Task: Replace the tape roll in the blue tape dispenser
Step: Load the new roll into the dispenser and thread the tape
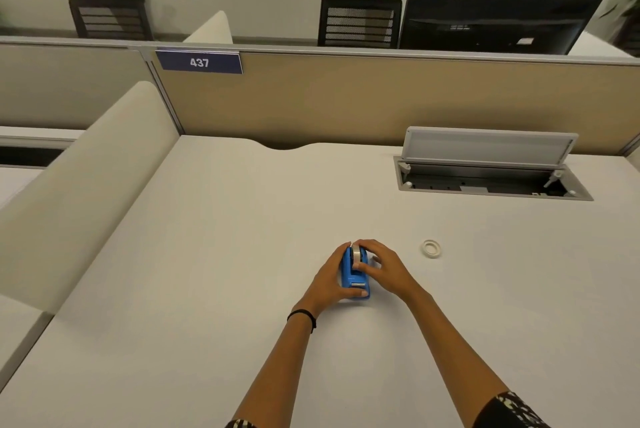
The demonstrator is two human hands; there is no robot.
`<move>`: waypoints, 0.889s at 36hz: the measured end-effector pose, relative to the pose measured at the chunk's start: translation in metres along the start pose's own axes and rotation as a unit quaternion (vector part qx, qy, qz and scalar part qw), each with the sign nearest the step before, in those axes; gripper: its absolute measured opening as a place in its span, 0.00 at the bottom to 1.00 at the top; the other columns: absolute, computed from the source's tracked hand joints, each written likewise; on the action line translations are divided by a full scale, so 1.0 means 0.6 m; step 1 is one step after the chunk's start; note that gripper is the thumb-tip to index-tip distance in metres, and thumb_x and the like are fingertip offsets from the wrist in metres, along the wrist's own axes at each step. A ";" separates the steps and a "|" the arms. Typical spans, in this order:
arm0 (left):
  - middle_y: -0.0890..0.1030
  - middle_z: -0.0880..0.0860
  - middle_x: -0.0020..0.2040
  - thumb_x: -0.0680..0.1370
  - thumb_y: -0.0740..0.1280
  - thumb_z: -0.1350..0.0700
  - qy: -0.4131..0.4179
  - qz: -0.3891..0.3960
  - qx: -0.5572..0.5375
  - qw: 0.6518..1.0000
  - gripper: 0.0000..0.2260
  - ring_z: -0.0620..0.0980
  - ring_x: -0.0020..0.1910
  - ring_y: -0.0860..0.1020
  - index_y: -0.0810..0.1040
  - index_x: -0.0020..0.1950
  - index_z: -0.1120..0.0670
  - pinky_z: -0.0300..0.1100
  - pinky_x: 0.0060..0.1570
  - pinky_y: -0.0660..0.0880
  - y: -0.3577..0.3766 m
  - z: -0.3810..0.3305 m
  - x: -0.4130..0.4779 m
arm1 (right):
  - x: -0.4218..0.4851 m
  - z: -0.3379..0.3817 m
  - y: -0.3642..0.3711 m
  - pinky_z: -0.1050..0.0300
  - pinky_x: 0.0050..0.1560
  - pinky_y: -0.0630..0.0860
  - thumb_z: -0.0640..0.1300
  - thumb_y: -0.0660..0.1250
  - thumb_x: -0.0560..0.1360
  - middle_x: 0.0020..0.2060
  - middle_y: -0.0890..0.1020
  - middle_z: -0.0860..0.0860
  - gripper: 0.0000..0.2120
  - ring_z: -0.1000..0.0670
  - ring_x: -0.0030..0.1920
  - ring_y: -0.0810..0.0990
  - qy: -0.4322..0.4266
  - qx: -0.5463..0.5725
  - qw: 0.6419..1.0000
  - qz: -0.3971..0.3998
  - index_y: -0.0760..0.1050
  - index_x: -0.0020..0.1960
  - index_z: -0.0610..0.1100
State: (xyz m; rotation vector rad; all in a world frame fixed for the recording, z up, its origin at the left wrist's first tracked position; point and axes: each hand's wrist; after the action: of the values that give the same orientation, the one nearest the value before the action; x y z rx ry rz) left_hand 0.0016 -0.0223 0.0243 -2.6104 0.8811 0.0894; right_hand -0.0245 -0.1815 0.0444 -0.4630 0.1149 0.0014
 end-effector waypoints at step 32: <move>0.62 0.48 0.73 0.68 0.76 0.54 -0.023 0.004 0.018 1.000 0.42 0.39 0.64 0.63 0.53 0.73 0.48 0.32 0.62 0.61 0.001 0.002 0.000 | -0.006 0.030 -0.002 0.58 0.50 0.76 0.38 0.67 0.72 0.44 0.81 0.46 0.02 0.49 0.46 0.79 -0.085 -0.098 0.988 -0.088 0.79 0.43 0.41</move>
State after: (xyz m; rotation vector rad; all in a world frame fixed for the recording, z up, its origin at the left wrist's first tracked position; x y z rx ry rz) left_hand 0.0012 -0.0220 0.0231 -2.5611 0.8689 0.1352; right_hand -0.0259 -0.1748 0.0612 -0.6660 -0.0961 -0.1216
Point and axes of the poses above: each hand's wrist, its own x-axis towards the middle knuckle, its own y-axis out of the palm, z = x × y
